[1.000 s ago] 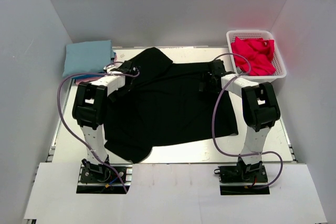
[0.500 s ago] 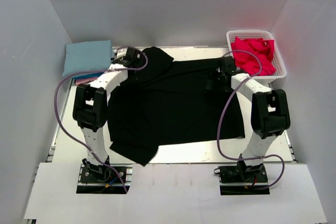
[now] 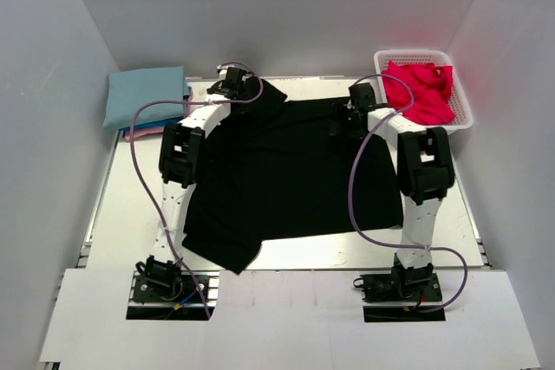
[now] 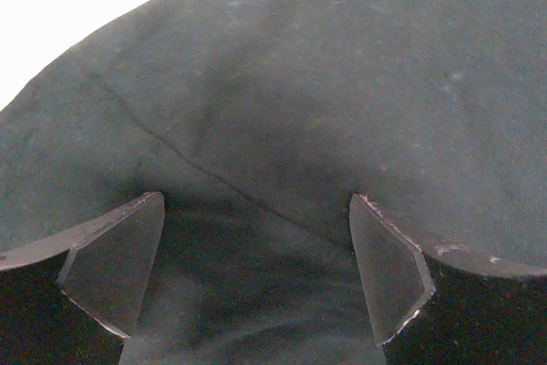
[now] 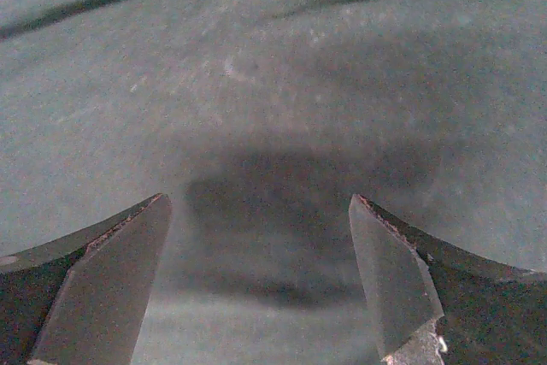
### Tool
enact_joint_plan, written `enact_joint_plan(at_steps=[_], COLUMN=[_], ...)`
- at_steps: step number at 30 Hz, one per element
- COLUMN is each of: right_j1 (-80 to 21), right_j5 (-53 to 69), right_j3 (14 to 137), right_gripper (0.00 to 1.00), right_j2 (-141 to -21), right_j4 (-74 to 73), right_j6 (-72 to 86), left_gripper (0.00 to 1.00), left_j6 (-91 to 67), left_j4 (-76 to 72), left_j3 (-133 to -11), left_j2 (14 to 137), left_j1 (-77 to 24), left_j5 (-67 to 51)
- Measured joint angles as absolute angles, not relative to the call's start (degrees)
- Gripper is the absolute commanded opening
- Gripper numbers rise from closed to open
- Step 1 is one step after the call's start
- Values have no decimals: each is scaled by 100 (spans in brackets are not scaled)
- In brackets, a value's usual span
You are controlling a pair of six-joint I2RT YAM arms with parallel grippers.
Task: Fold and stack the t-shirts
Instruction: Flatten out the tshirt
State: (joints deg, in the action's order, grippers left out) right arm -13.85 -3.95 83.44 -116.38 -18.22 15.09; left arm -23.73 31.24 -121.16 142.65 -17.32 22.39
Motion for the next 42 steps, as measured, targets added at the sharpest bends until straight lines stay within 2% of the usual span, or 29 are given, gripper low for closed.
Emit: enact_joint_plan(at_steps=[4, 10, 16, 25, 30, 34, 38, 42], right_j1=[-1385, -1378, -1372, -1374, -1385, -1420, -1444, -1481], right_j5=[-432, -436, -563, -598, -580, -517, -364, -209], right_j3=[8733, 9177, 9478, 9415, 8632, 7752, 6628, 5725], right_gripper=[90, 90, 90, 90, 90, 90, 90, 90], right_j2=[-12060, -12396, -12623, -12582, -11789, -10514, -9177, -8508], right_j4=[-1863, -1822, -1756, -1614, -1612, -1304, -812, -491], right_j6=[1540, 1588, 1557, 1291, 1175, 1267, 1531, 1846], left_gripper=[99, 99, 99, 99, 99, 99, 99, 99], left_j6=[-2145, -2250, -2672, -2862, -2659, -2593, -2969, -3708], left_j4=[3041, 3142, 3083, 2650, 2746, 3065, 3223, 3461], left_j3=[-12331, -13550, -13686, -13880, -13638, -12416, -9712, -7277], left_j2=[14418, 15181, 15259, 15399, 15061, 13751, 11107, 8617], left_j1=[-1693, -1599, -1293, -958, -1028, -1192, -1365, -1378], left_j5=[2036, 2320, 2381, 1964, 1708, 1603, 1597, 1769])
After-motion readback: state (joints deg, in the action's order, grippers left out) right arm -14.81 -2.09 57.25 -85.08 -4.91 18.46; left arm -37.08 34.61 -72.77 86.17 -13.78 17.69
